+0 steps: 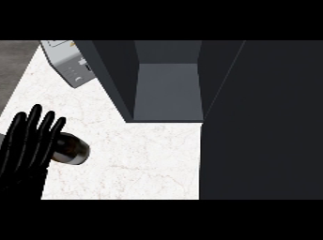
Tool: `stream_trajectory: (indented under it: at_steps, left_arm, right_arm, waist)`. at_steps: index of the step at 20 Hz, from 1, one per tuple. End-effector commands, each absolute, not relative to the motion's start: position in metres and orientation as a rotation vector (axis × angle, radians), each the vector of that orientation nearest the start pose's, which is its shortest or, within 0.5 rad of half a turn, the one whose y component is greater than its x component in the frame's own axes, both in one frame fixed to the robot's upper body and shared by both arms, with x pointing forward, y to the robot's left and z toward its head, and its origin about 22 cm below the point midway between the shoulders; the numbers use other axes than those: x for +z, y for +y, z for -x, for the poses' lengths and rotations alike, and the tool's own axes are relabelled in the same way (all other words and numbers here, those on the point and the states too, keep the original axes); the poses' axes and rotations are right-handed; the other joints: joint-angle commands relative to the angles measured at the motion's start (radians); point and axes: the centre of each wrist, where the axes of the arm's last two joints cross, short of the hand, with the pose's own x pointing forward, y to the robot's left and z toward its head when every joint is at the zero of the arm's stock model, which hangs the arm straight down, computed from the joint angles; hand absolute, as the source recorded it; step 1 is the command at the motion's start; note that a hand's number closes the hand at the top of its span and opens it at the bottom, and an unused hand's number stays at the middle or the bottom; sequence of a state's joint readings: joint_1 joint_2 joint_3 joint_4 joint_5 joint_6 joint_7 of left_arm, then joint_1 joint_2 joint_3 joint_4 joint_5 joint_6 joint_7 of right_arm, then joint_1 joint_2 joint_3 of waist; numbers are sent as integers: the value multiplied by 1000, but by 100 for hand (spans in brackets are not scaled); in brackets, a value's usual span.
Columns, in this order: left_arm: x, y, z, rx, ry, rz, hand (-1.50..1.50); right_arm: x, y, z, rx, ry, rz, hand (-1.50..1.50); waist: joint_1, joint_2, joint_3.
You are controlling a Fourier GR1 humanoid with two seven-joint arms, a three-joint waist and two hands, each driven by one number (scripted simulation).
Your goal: Pick up the wine, place it into the cabinet and close the cabinet
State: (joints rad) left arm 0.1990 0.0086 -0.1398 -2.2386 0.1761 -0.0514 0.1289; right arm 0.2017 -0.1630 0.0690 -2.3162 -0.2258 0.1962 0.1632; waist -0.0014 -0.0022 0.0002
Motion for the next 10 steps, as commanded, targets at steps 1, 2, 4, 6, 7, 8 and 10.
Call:
stream_trajectory:
  at_steps: [1, 2, 4, 6, 7, 8, 10]
  left_arm:
    - [127, 198, -156, 17, -1900, 326, -150]
    - [133, 213, -137, 35, -1895, 324, -150]
    - [134, 197, -159, 28, -1911, 306, -150]
    - [134, 192, -141, 43, -1908, 306, -150]
    - [144, 202, -143, 54, -1914, 309, -150]
    - [149, 189, -142, 50, -1903, 311, -150]
    - [165, 185, -132, 61, -1889, 323, -150]
  right_arm:
    - [152, -239, -157, 301, -1916, -281, -150]
    - [160, -238, -148, 274, -1932, -270, -150]
    - [176, -252, -142, 318, -1928, -276, -150]
    - [180, -235, -146, 271, -1934, -263, -150]
    - [177, -234, -140, 269, -1919, -288, -150]
    - [179, -229, -136, 274, -1926, -280, -150]
    - [182, -225, -135, 271, -1935, -279, -150]
  waist:
    - [2, 1, 0]
    - [5, 0, 0]
    - [-1, 1, 0]
    - [3, 1, 0]
    - [1, 1, 0]
    - [0, 1, 0]
    - [0, 0, 0]
